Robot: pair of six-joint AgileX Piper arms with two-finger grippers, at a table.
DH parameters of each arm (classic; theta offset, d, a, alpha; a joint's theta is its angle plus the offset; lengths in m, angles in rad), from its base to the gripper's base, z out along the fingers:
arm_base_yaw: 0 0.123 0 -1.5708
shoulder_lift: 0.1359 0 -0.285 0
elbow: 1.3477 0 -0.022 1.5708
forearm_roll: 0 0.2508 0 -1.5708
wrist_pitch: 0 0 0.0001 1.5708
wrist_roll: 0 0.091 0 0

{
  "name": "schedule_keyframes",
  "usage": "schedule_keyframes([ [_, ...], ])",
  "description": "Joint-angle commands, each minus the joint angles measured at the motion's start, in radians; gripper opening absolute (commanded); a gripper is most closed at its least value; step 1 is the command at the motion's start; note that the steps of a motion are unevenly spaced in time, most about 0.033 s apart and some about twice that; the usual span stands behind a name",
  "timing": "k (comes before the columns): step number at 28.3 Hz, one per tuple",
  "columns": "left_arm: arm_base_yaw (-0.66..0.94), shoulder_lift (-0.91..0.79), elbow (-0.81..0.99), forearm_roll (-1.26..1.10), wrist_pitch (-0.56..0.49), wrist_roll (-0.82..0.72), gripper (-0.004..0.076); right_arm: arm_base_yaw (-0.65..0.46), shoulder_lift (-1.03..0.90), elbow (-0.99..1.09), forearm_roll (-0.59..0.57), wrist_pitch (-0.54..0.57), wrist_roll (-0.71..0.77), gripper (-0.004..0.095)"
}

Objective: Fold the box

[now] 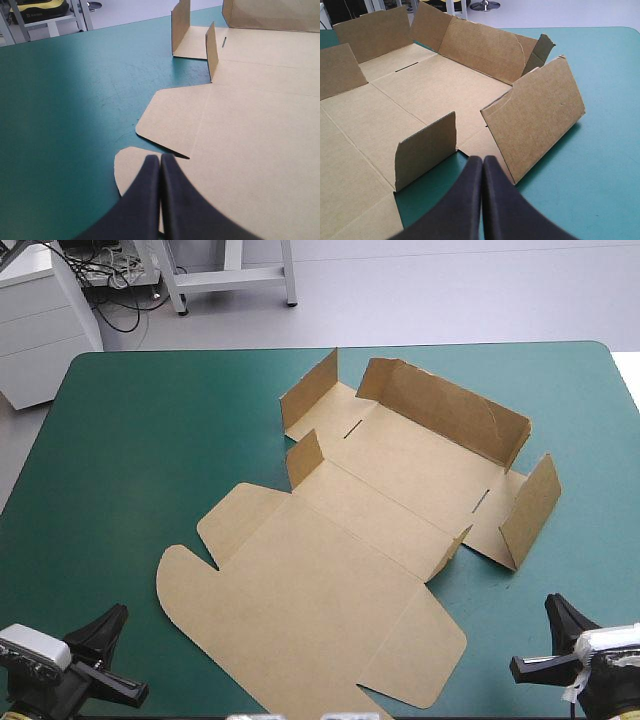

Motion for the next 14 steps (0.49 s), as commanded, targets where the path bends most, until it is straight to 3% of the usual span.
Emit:
schedule_keyframes([
  [1, -0.001, -0.015, -0.023, -0.007, -0.074, -0.007, -0.0032, 0.001, -0.028, -0.030, 0.003, -0.078, -0.004, -0.0023],
  [14, -0.001, -0.015, -0.023, -0.007, -0.074, -0.010, -0.0032, 0.001, -0.028, -0.030, 0.003, -0.078, -0.004, -0.0023],
])
